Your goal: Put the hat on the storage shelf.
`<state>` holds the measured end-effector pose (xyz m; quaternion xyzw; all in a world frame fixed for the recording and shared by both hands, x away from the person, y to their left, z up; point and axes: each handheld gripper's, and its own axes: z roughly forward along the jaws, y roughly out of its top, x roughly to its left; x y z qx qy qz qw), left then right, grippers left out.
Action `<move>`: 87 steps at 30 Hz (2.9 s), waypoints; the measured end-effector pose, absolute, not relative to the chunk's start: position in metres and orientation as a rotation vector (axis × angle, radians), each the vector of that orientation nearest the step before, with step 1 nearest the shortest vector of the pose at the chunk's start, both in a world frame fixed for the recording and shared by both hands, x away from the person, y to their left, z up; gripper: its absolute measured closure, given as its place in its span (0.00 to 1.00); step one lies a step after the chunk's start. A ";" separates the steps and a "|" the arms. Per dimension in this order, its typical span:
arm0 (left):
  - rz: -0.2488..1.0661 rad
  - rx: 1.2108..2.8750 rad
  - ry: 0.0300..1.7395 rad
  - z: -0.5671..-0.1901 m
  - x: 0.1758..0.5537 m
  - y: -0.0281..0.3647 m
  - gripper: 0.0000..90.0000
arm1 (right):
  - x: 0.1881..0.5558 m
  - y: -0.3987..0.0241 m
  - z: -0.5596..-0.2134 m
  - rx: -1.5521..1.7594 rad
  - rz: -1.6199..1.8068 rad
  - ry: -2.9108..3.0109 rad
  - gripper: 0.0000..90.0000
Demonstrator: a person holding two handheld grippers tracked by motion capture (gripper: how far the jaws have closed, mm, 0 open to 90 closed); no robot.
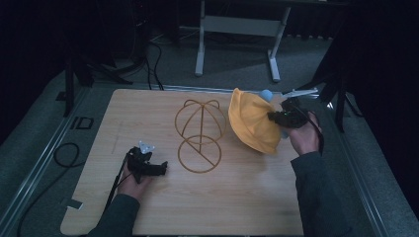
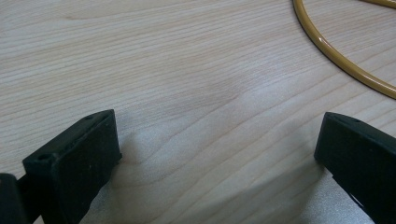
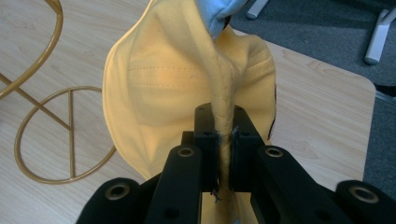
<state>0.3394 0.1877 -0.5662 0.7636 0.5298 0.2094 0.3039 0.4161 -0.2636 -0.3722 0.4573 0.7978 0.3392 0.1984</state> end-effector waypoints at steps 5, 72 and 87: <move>0.554 2.024 1.404 -0.566 0.339 0.188 0.00 | 0.413 -0.269 -0.367 1.277 0.976 2.209 0.94; 0.554 2.024 1.404 -0.566 0.339 0.188 0.00 | 0.373 -0.262 -0.309 0.995 1.263 2.247 0.94; 0.554 2.024 1.404 -0.566 0.339 0.188 0.00 | 0.370 -0.247 -0.300 0.917 1.324 2.298 0.94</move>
